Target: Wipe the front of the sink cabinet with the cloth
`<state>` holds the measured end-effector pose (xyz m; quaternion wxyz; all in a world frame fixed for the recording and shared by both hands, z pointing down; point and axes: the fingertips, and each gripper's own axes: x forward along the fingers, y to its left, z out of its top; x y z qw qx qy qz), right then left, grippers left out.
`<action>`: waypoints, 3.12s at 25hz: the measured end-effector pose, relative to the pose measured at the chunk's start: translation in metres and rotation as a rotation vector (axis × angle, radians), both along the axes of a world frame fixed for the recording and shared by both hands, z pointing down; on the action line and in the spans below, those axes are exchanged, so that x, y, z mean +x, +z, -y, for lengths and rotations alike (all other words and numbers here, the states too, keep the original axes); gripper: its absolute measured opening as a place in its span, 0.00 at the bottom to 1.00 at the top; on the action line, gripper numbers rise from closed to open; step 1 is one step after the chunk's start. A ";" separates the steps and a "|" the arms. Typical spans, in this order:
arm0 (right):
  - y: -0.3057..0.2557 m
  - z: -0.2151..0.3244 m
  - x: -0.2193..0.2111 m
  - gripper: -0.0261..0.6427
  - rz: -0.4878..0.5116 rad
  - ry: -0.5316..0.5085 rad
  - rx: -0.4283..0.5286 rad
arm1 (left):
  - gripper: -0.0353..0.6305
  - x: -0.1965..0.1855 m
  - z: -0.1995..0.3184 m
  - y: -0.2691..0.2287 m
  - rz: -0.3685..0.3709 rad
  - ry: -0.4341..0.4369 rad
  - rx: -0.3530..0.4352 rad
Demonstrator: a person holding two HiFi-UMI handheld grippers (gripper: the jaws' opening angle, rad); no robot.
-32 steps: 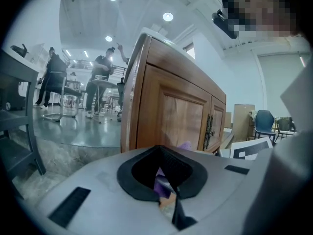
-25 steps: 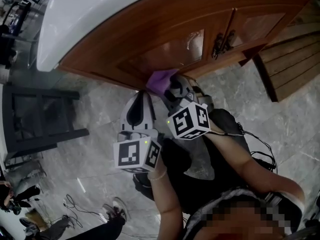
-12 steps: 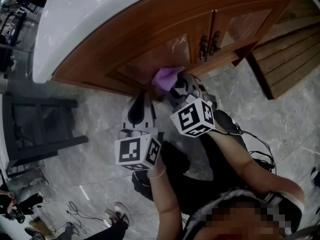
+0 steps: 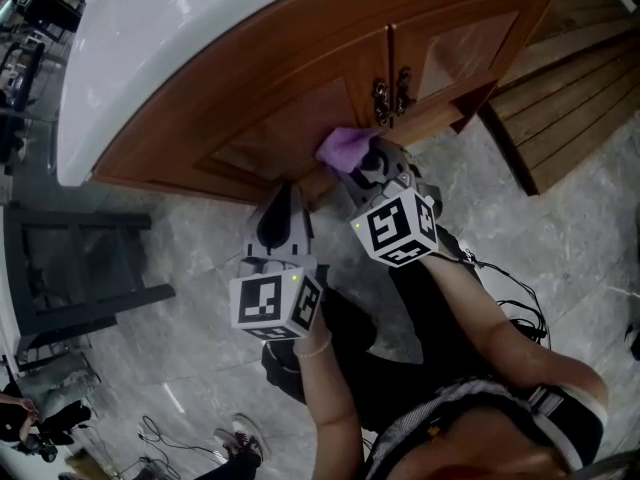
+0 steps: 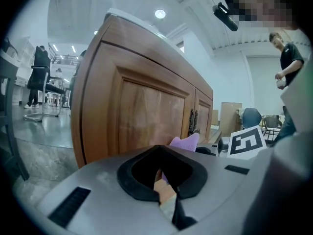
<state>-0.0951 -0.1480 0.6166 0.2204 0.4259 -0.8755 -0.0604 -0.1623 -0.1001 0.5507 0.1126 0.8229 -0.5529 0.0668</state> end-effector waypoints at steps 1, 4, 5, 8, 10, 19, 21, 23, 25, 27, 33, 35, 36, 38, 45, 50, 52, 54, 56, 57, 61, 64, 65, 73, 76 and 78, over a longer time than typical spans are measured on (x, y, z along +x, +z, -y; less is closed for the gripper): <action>0.000 0.001 0.005 0.31 -0.001 0.010 0.001 | 0.05 0.002 0.000 0.001 -0.001 0.006 -0.002; 0.000 0.005 0.018 0.31 -0.009 0.034 0.004 | 0.05 0.008 0.001 0.000 -0.012 0.021 -0.002; 0.000 0.006 0.023 0.31 -0.014 0.044 0.006 | 0.05 0.011 0.001 -0.001 -0.015 0.026 0.000; 0.001 0.007 0.035 0.31 -0.027 0.069 0.011 | 0.05 0.020 0.004 -0.001 -0.017 0.050 0.004; 0.002 0.007 0.037 0.31 -0.039 0.077 0.017 | 0.05 0.027 0.006 0.000 -0.020 0.069 0.003; 0.001 0.001 0.050 0.31 0.005 0.023 -0.013 | 0.05 0.061 0.012 0.001 -0.022 0.070 -0.011; -0.006 -0.003 0.059 0.31 0.071 0.001 -0.057 | 0.05 0.066 0.016 0.003 -0.007 0.061 -0.027; -0.017 -0.010 0.068 0.31 0.094 -0.011 -0.089 | 0.05 0.069 0.020 -0.003 0.019 0.053 -0.032; -0.029 -0.017 0.080 0.31 0.094 0.004 -0.100 | 0.05 0.073 0.022 -0.016 0.046 0.034 -0.002; -0.040 -0.022 0.090 0.31 0.131 0.024 -0.108 | 0.05 0.077 0.021 -0.022 0.075 0.016 0.022; -0.047 -0.019 0.110 0.31 0.213 0.068 -0.077 | 0.05 0.092 0.028 0.001 0.078 0.057 0.052; -0.060 -0.019 0.119 0.31 0.184 0.102 -0.060 | 0.05 0.098 0.029 0.000 0.050 0.099 0.035; -0.073 -0.018 0.124 0.31 0.162 0.120 -0.046 | 0.05 0.102 0.030 -0.007 0.027 0.121 0.034; -0.104 -0.014 0.135 0.31 0.125 0.150 -0.022 | 0.05 0.114 0.034 -0.024 -0.012 0.162 0.036; -0.163 0.003 0.142 0.31 0.131 0.113 0.027 | 0.05 0.137 0.044 -0.062 -0.005 0.212 0.087; -0.181 0.010 0.131 0.31 0.071 0.005 0.026 | 0.05 0.145 0.043 -0.068 0.046 0.197 0.101; -0.176 0.015 0.130 0.31 0.023 -0.024 0.009 | 0.05 0.150 0.045 -0.066 0.068 0.190 0.104; -0.172 0.021 0.127 0.31 0.025 -0.024 0.018 | 0.05 0.148 0.046 -0.058 0.077 0.179 0.096; -0.168 0.025 0.123 0.31 0.015 -0.031 0.034 | 0.05 0.144 0.046 -0.053 0.083 0.165 0.092; -0.167 0.026 0.122 0.31 -0.002 -0.040 0.040 | 0.05 0.142 0.045 -0.053 0.085 0.160 0.094; -0.165 0.029 0.117 0.31 -0.071 -0.079 0.043 | 0.05 0.145 0.044 -0.056 0.097 0.158 0.097; -0.163 0.032 0.113 0.31 -0.048 -0.118 0.025 | 0.05 0.147 0.045 -0.064 0.085 0.162 0.108; -0.164 0.033 0.113 0.31 -0.026 -0.129 0.021 | 0.05 0.146 0.046 -0.069 0.072 0.157 0.126; -0.165 0.030 0.114 0.31 0.047 -0.172 0.014 | 0.05 0.158 0.046 -0.056 0.022 0.151 0.127; -0.168 0.030 0.116 0.31 0.061 -0.174 0.029 | 0.05 0.158 0.048 -0.055 0.067 0.137 0.128; -0.170 0.031 0.116 0.31 0.075 -0.165 0.037 | 0.05 0.158 0.049 -0.056 0.076 0.136 0.133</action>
